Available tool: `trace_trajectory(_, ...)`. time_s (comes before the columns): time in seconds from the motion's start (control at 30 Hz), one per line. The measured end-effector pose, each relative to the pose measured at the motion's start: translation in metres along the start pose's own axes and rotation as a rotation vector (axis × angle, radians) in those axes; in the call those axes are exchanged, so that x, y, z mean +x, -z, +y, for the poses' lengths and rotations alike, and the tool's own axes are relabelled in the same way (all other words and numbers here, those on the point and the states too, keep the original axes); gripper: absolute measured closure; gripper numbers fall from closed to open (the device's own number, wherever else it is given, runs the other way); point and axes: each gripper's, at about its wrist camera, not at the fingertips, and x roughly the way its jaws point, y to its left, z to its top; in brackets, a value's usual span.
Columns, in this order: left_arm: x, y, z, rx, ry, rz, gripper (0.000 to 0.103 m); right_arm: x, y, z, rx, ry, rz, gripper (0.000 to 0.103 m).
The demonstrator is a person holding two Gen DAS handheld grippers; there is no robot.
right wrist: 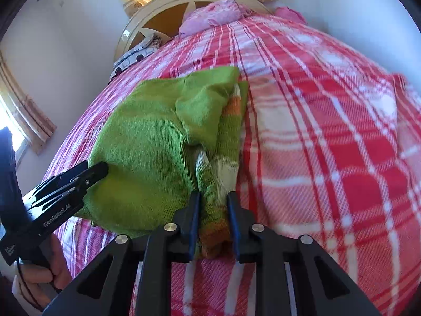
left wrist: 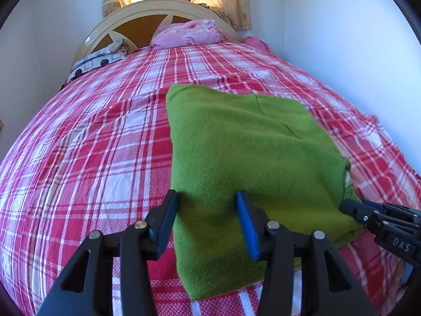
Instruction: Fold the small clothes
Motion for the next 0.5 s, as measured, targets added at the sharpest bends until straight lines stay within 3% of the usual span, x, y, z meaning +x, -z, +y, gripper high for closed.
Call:
trace_trajectory(0.3, 0.003, 0.009, 0.012, -0.017, 0.030, 0.035, 0.034, -0.015, 0.006, 0.001, -0.023, -0.011, 0.028, 0.078)
trace_trajectory(0.5, 0.009, 0.010, 0.011, -0.043, 0.028, 0.043, 0.032, -0.047, -0.019, 0.020, -0.060, 0.026, -0.150, 0.078)
